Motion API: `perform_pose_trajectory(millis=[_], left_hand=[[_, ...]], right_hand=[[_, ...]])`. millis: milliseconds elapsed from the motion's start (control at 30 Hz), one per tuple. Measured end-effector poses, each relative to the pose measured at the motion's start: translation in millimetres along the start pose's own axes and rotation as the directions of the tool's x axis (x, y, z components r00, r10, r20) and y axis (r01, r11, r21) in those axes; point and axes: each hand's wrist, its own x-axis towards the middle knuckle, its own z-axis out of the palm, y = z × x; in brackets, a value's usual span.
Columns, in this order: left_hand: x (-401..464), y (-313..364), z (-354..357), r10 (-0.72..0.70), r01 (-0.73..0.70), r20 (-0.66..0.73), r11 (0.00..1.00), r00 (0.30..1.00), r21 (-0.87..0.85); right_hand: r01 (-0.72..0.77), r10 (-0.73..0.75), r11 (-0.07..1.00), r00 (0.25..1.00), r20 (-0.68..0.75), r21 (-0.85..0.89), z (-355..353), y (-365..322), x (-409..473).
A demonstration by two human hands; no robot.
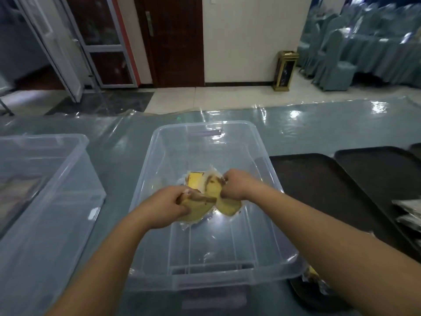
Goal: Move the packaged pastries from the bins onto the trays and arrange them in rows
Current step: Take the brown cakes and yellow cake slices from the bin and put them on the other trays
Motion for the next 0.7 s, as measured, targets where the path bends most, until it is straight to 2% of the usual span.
perform_pose_trajectory(millis=[67, 100, 167, 233, 267, 333, 433, 600, 700], left_hand=[[-24, 10, -2, 0.038, -0.057, -0.141, 0.989, 0.989, -0.135], [-32, 17, -1, 0.048, -0.095, -0.21, 0.971, 0.977, -0.221], [-43, 37, 7, 0.041, -0.18, -0.321, 0.891, 0.946, -0.416], [-45, 62, 18, 0.009, -0.227, -0.369, 0.803, 0.929, -0.551], [-45, 75, 25, 0.002, -0.246, -0.38, 0.765, 0.925, -0.595], [-44, 101, 39, 0.015, -0.29, -0.394, 0.703, 0.919, -0.65], [-46, 137, 63, 0.013, -0.308, -0.392, 0.645, 0.92, -0.699], [-47, 184, 107, 0.104, -0.315, -0.329, 0.645, 0.939, -0.696], [-44, 210, 139, 0.172, -0.332, -0.295, 0.659, 0.94, -0.675]], right_hand=[[0.054, 0.0, 0.965, 0.979, -0.204, 0.258, -31, 6, -34], [0.105, 0.027, 0.904, 0.953, -0.3, 0.415, -43, 12, -54], [0.245, 0.119, 0.689, 0.89, -0.44, 0.682, -58, 24, -96], [0.357, 0.203, 0.503, 0.837, -0.509, 0.787, -59, 38, -134], [0.39, 0.244, 0.455, 0.811, -0.533, 0.801, -57, 45, -150], [0.41, 0.326, 0.429, 0.761, -0.561, 0.805, -53, 63, -179], [0.379, 0.42, 0.471, 0.698, -0.581, 0.796, -49, 103, -211], [0.287, 0.495, 0.487, 0.688, -0.531, 0.825, -37, 187, -240], [0.209, 0.52, 0.543, 0.677, -0.521, 0.813, -27, 244, -241]])
